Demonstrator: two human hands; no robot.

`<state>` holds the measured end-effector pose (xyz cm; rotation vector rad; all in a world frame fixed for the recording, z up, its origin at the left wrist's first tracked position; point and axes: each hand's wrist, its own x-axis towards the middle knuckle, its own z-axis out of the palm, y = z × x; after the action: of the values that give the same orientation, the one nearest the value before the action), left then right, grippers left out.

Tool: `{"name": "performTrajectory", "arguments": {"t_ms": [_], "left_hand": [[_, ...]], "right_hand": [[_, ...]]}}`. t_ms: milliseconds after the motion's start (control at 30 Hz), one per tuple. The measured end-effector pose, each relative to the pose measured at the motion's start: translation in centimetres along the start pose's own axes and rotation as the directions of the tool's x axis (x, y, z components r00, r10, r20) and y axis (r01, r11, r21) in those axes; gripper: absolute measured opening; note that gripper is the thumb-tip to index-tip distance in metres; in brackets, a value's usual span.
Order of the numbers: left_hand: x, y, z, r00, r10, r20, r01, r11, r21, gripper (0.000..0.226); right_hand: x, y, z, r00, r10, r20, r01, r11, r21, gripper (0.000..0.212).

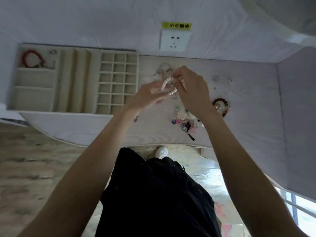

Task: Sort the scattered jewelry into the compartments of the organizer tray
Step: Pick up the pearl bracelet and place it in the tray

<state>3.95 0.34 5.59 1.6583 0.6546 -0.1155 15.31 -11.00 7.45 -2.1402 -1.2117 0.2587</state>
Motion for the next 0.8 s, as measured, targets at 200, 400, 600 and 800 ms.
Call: {"name": "performTrajectory", "arguments": {"t_ms": [200,400,600,800], "left_hand": [[-6.9,-6.8,-6.3,0.944,-0.171,-0.284,0.032,0.900,-0.435,0.016],[-12.9,-11.8,-17.1,0.721,-0.239,-0.651,-0.032,0.926,-0.376,0.021],[-12.3,-14.8,-26.6,0.673,-0.020,-0.740,0.067,0.997,0.034,0.021],[-8.8,-15.7,-31.7,0.808,0.089,-0.582,0.231,0.861,0.453,0.031]], "right_hand": [[0.4,-6.4,6.4,0.945,0.203,0.256,-0.296,0.865,0.405,0.010],[3.0,-15.3,17.6,0.850,0.147,0.505,-0.440,0.724,0.531,0.013],[9.0,-20.7,25.5,0.930,0.115,0.349,-0.270,0.858,0.437,0.013],[11.7,-21.4,27.8,0.950,0.094,0.297,-0.121,0.990,0.072,0.017]]}}
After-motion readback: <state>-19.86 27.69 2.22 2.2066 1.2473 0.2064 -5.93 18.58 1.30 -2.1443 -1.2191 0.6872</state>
